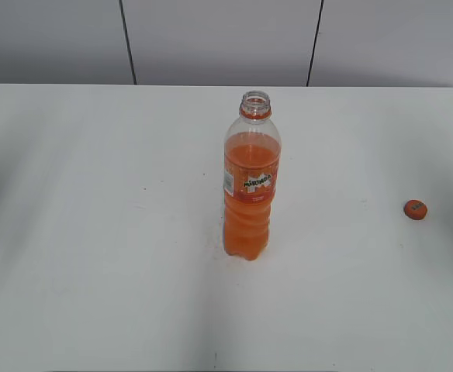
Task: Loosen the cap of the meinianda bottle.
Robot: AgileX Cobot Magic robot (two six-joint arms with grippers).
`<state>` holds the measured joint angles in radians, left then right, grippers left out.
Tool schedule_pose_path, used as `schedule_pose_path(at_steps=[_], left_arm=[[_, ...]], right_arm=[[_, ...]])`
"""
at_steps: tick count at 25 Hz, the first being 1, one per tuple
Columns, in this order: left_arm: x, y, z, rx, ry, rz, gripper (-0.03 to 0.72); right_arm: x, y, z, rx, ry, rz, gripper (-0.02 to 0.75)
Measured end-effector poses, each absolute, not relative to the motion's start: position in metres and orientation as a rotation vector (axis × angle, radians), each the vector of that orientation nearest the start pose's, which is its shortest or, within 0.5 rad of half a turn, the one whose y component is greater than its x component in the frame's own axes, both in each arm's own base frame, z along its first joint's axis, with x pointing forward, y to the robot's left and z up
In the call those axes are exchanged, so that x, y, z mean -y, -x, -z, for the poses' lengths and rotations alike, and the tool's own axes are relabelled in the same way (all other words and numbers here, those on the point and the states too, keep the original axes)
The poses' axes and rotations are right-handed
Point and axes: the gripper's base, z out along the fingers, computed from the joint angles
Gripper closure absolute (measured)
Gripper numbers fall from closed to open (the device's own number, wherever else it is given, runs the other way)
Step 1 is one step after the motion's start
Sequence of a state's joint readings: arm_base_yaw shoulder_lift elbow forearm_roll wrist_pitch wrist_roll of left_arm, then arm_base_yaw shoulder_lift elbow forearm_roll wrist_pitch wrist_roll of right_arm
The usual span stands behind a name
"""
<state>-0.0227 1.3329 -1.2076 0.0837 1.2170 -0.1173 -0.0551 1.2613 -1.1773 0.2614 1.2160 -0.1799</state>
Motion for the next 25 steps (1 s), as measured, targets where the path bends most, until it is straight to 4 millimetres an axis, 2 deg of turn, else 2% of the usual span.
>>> schedule_pose_path(at_steps=[5,13,20,25], left_arm=[[-0.004,-0.201,-0.344,-2.740,0.109,-0.093,0.126],[-0.006,-0.122,-0.334,-2.637,0.109,-0.092,0.126],[-0.007,-0.073,-0.319,-2.526,0.111,-0.080,0.126],[-0.008,-0.042,-0.313,-2.370,0.081,-0.074,0.126]], right_arm=[[-0.012,-0.182,-0.339,-2.706,0.112,-0.293,0.243],[-0.016,-0.101,-0.335,-2.543,0.137,-0.255,0.243],[-0.018,-0.053,-0.308,-2.455,0.148,-0.223,0.243],[-0.016,-0.034,-0.285,-2.426,0.152,-0.164,0.243]])
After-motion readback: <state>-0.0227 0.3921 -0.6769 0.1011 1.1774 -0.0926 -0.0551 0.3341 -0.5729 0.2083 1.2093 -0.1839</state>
